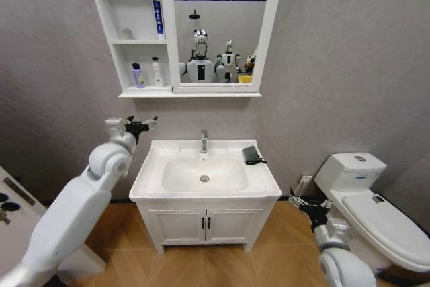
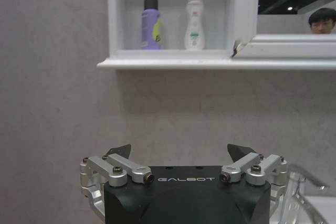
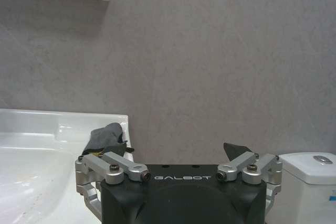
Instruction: Move facial cleanser and shampoo from washbasin to cabinet, then wipe washbasin with towel.
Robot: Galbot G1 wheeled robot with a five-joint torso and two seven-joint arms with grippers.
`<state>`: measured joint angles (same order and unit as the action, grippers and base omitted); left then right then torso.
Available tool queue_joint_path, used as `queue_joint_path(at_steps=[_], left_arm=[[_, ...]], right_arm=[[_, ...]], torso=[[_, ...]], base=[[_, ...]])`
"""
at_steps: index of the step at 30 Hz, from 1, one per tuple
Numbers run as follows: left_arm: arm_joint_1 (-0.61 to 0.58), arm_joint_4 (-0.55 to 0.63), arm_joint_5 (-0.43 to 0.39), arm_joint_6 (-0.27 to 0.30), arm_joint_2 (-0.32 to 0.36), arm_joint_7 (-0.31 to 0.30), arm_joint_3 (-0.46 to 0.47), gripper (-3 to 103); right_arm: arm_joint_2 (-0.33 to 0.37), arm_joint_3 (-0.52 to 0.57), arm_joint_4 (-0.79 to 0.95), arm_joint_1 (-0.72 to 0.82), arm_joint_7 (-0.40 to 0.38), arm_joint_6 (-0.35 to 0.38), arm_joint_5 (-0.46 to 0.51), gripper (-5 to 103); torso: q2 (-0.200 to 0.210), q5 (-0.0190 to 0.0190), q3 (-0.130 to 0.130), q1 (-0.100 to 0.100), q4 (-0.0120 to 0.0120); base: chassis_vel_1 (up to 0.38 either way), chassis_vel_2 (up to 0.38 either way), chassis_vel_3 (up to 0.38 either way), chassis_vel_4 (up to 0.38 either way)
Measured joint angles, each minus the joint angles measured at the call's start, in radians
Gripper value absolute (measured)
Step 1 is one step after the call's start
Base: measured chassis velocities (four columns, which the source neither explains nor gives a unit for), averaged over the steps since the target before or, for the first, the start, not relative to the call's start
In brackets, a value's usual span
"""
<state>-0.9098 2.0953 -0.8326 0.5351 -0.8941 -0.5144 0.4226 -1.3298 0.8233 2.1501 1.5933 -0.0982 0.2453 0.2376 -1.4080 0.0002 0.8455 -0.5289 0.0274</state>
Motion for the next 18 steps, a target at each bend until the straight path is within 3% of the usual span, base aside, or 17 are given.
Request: queue_joint_path(at_steps=[2, 3, 5, 10, 12, 16, 18], left_arm=[[-0.229, 0.07, 0.134, -0.038, -0.071, 0.066, 0.123, 100], [-0.229, 0.07, 0.134, -0.038, -0.071, 0.066, 0.123, 100], [-0.353, 0.112, 0.216, -0.062, -0.119, 0.1, 0.189, 100], [-0.487, 0.192, 0.27, -0.087, -0.161, 0.114, 0.243, 100], [-0.585, 0.278, 0.299, -0.105, -0.187, 0.122, 0.265, 100], [-0.656, 0.341, 0.33, -0.139, -0.214, 0.13, 0.264, 100], [-0.754, 0.407, 0.384, -0.17, -0.268, 0.167, 0.256, 100]], right_arm=[[0.013, -0.011, 0.007, -0.006, 0.0, 0.005, 0.001, 100], [0.013, -0.011, 0.007, -0.006, 0.0, 0.005, 0.001, 100], [0.021, -0.014, 0.007, -0.007, 0.001, 0.005, 0.001, 100], [0.027, -0.02, 0.007, -0.005, 0.005, 0.003, 0.002, 100], [0.038, -0.023, 0.003, 0.001, 0.007, -0.001, 0.01, 100], [0.055, -0.024, -0.003, 0.005, 0.014, -0.005, 0.022, 100], [0.095, -0.024, -0.02, -0.002, 0.022, -0.012, 0.045, 100]], torso=[[0.0, -0.0002, 0.0, 0.0, 0.0], [0.0, -0.0002, 0.0, 0.0, 0.0], [0.0, -0.0002, 0.0, 0.0, -0.0001], [0.0, 0.0003, 0.0, 0.0, 0.0005], [0.0, 0.0003, 0.0, 0.0, 0.0004], [0.0, 0.0003, 0.0, 0.0, 0.0005], [0.0, 0.0006, 0.0, 0.0, 0.0005]], base=[[0.0, 0.0, 0.0, 0.0], [0.0, 0.0, 0.0, 0.0], [0.0, 0.0, 0.0, 0.0], [0.0, 0.0, 0.0, 0.0], [0.0, 0.0, 0.0, 0.0], [0.0, 0.0, 0.0, 0.0], [0.0, 0.0, 0.0, 0.0]])
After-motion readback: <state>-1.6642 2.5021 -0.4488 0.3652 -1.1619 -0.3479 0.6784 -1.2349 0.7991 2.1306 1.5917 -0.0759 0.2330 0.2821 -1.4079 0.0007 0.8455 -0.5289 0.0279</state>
